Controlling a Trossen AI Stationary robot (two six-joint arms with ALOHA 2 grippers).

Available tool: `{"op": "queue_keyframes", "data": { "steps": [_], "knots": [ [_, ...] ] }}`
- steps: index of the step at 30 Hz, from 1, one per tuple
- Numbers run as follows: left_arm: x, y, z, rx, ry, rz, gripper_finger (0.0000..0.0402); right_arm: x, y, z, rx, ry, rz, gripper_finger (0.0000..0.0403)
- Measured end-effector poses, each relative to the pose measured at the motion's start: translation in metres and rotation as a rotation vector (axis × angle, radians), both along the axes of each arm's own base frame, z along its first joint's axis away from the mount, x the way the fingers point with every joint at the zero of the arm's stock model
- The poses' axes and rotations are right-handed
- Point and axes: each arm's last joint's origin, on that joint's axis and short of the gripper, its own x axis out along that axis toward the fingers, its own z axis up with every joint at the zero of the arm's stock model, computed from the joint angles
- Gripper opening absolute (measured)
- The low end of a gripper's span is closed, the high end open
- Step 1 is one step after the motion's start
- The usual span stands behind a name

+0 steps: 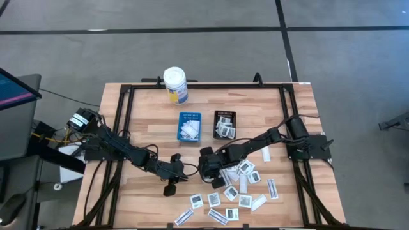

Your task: Pick & Place First Aid Supplies

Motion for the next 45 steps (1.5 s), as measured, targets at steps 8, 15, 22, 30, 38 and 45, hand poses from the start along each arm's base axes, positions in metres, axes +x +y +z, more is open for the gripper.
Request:
{"op": "queue_keyframes", "data": {
  "steps": [8,15,22,30,38,45],
  "knots": [
    [0.0,0.0,0.0,0.0,0.0,0.0,0.0049,0.001,0.0,0.001,0.004,0.005,0.026,0.0007],
    [0.0,0.0,0.0,0.0,0.0,0.0,0.0049,0.001,0.0,0.003,-0.001,-0.008,0.038,0.0006],
    [0.0,0.0,0.0,0.0,0.0,0.0,0.0049,-0.001,0.005,0.013,0.012,-0.031,0.036,0.0008],
    [0.0,0.0,0.0,0.001,0.001,0.0,0.0049,-0.02,0.021,0.044,-0.064,-0.035,-0.089,0.0037],
    [0.0,0.0,0.0,0.001,0.001,0.0,0.0049,-0.022,0.032,0.027,-0.056,0.006,-0.067,0.0101],
    [0.0,0.0,0.0,0.001,0.001,0.0,0.0049,-0.025,0.035,0.018,-0.094,0.043,-0.059,0.0148]
  ]
}}
